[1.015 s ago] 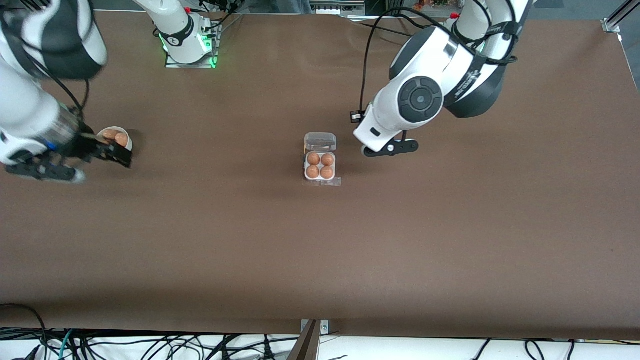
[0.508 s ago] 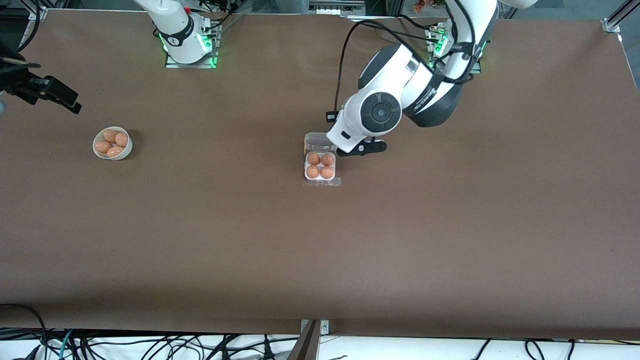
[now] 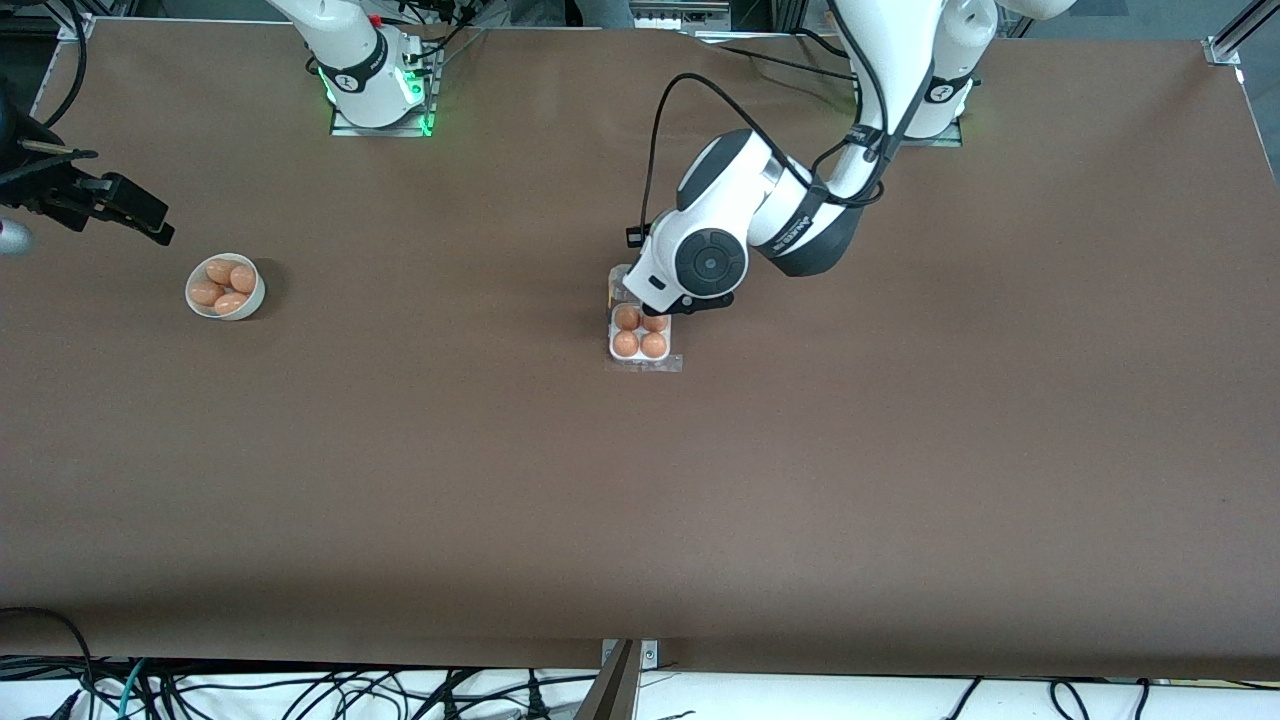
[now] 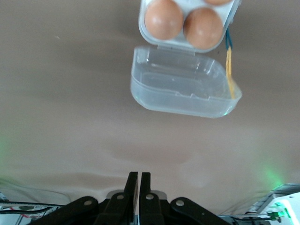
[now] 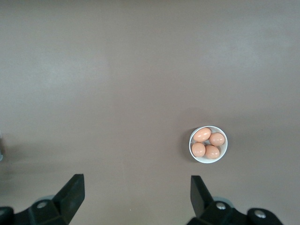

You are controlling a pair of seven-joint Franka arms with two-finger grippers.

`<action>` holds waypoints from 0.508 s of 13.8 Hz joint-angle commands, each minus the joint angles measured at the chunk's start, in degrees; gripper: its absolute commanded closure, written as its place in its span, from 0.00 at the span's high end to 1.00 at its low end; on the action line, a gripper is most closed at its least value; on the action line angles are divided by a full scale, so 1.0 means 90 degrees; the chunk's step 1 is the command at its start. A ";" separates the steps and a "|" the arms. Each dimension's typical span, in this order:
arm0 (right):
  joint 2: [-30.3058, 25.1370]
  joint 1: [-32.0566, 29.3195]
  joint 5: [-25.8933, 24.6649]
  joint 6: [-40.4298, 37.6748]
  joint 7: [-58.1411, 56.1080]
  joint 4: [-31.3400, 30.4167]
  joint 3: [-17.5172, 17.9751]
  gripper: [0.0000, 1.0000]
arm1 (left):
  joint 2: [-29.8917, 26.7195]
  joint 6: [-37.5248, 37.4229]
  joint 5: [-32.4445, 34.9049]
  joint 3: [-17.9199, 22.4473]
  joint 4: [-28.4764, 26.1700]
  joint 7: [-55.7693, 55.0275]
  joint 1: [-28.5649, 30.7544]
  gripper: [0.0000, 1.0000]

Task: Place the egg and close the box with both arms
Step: 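Move the left gripper over the open carton lid while the right gripper retracts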

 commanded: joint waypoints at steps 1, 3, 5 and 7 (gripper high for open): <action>0.0025 0.0005 0.0118 -0.0048 -0.0158 0.0133 0.0007 1.00 | 0.0278 0.0259 -0.0148 0.0064 0.0212 -0.0290 -0.0216 0.08; 0.0034 -0.0004 0.0118 -0.0077 -0.0168 0.0123 -0.0003 1.00 | 0.0386 0.0338 -0.0138 0.0064 0.0212 -0.0428 -0.0391 0.08; 0.0102 0.0005 0.0118 -0.0078 -0.0158 0.0123 -0.0003 1.00 | 0.0425 0.0426 -0.0109 0.0064 0.0212 -0.0438 -0.0421 0.08; 0.0112 0.0015 0.0118 -0.0078 -0.0158 0.0123 0.0007 1.00 | 0.0532 0.0455 -0.0099 0.0073 0.0212 -0.0447 -0.0489 0.08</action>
